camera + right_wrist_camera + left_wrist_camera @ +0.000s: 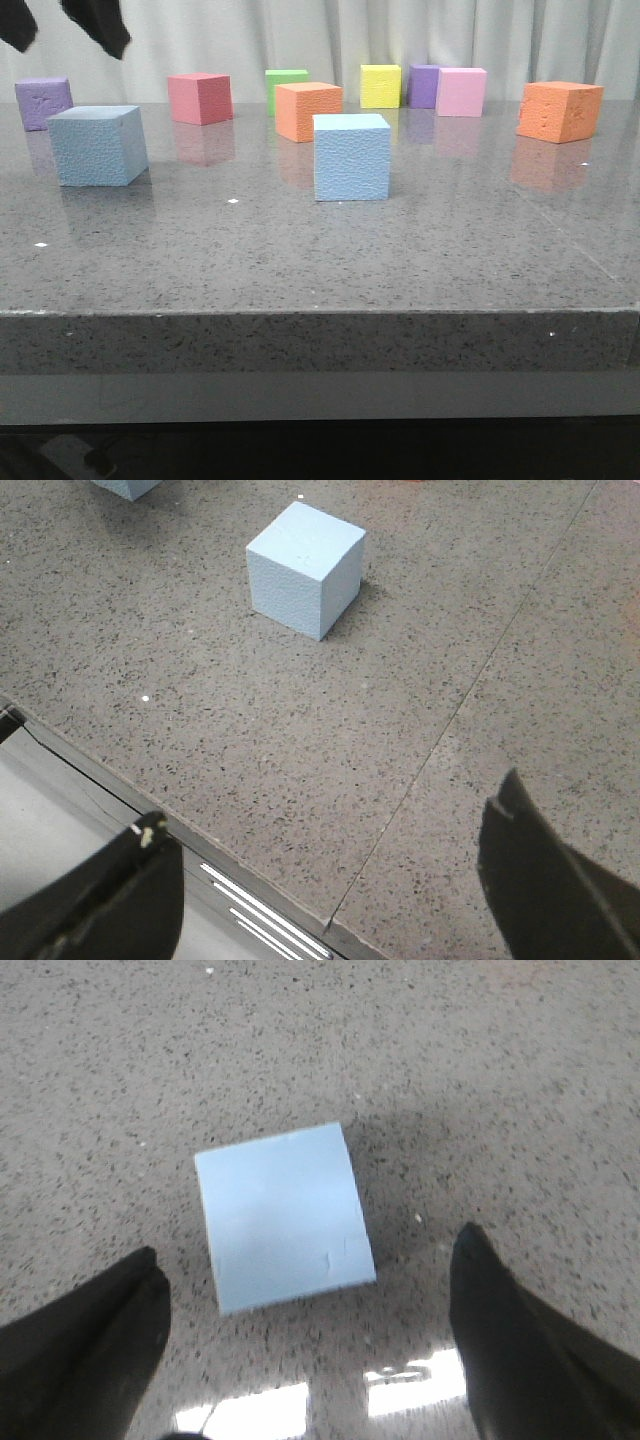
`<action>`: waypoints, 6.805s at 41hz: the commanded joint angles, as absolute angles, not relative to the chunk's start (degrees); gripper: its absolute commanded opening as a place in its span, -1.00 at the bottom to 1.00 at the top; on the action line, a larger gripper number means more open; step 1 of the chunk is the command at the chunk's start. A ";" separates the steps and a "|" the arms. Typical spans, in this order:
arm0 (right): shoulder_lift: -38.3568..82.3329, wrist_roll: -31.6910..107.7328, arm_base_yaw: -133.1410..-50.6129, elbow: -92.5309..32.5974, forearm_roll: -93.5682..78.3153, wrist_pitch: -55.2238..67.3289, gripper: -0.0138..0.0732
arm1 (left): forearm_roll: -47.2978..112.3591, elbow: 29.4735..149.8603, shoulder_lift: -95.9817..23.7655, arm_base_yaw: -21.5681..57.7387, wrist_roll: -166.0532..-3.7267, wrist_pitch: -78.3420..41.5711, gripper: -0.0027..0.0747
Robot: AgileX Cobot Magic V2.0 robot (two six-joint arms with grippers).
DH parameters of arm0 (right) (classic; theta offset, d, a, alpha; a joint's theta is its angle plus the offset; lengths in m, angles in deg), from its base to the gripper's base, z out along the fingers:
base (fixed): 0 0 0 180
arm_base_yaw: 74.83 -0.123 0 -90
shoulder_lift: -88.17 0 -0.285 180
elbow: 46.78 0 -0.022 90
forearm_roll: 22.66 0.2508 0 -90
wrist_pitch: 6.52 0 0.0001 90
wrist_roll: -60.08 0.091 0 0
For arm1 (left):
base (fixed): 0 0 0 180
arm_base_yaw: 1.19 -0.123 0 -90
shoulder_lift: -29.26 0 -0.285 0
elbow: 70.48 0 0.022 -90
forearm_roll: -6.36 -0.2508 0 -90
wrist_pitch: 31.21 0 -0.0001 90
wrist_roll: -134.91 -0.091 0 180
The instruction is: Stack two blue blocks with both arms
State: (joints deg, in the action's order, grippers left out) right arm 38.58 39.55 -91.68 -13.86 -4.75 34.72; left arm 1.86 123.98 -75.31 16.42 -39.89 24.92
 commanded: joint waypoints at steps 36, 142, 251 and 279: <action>38.97 39.05 -91.32 -15.37 -3.58 30.91 0.71 | -1.71 133.82 -87.06 16.77 -28.98 28.04 0.01; 38.97 39.05 -91.32 -15.37 -3.58 30.91 0.71 | 16.17 154.94 -91.87 35.95 -102.60 35.07 0.02; 38.68 39.05 -91.32 -15.12 -2.86 31.54 0.50 | 2.91 83.61 -22.46 35.95 -40.36 14.00 0.04; 38.68 39.05 -91.32 -14.82 -2.86 33.15 -0.39 | 3.05 82.98 -21.71 36.11 -40.36 14.00 -0.98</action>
State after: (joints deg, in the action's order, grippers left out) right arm 38.58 39.55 -91.68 -13.49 -4.13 36.06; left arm 3.17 81.87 -22.54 35.95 -40.98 17.89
